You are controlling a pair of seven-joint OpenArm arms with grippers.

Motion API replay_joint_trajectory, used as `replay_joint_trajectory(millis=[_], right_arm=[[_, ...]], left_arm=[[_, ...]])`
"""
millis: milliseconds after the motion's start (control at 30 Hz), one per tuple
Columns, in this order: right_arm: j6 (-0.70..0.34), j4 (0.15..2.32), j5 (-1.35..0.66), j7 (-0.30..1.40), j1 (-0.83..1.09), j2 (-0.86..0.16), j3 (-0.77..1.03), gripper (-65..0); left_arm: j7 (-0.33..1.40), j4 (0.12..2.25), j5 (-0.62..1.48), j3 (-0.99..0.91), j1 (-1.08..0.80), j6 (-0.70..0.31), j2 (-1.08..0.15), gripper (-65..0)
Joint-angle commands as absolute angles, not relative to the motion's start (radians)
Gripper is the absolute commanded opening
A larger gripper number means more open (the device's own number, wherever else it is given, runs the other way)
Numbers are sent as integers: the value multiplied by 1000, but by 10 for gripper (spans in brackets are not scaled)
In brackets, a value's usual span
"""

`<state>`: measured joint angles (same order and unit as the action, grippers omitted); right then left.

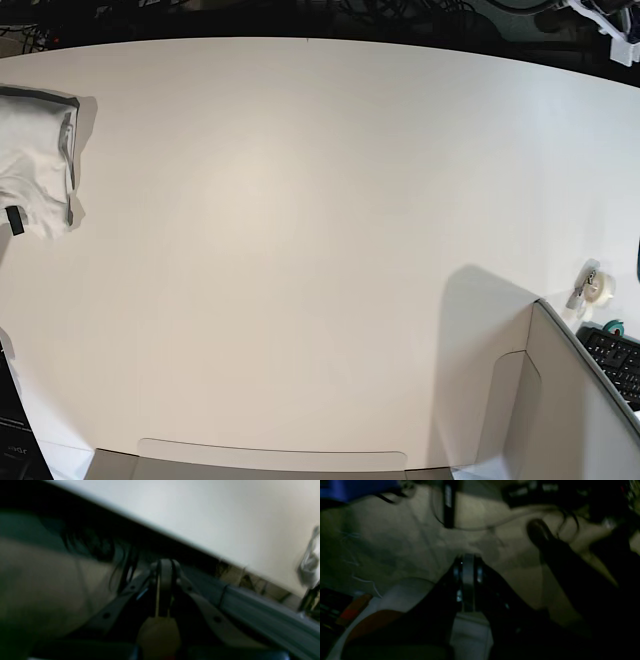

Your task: Layout the t-shirt on the table in an organized manner, then fold the t-shirt properly

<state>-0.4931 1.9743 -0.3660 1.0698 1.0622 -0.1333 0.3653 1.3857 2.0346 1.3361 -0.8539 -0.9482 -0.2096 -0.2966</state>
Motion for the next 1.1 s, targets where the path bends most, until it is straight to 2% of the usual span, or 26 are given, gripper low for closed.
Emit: replay_joint_trajectory(millis=[0, 133, 300, 500, 833, 1067], right_arm=[[-496, 1949, -354, 1072, 1056, -124, 367, -650], [-496, 1761, -351, 1069, 1000, -117, 349, -650], [-496, 1451, -351, 1067, 886, -117, 354, -650], [-496, 1196, -302, 1046, 751, -117, 357, -650], [-496, 512, -199, 696, 449, -120, 351, -650], [-496, 295, -51, 483, 286, -102, 348, -650]], left_arm=[[1396, 2029, 1322, -831, -963, -213, -306, -650], [1299, 1914, 1233, -702, -961, -213, -306, -650], [1171, 1659, 1161, -567, -888, -209, -308, -650], [974, 1356, 1104, -410, -805, -208, -309, -650], [572, 786, 1015, -232, -565, -208, -292, -650], [275, 582, 921, 41, -441, -206, -266, -650]])
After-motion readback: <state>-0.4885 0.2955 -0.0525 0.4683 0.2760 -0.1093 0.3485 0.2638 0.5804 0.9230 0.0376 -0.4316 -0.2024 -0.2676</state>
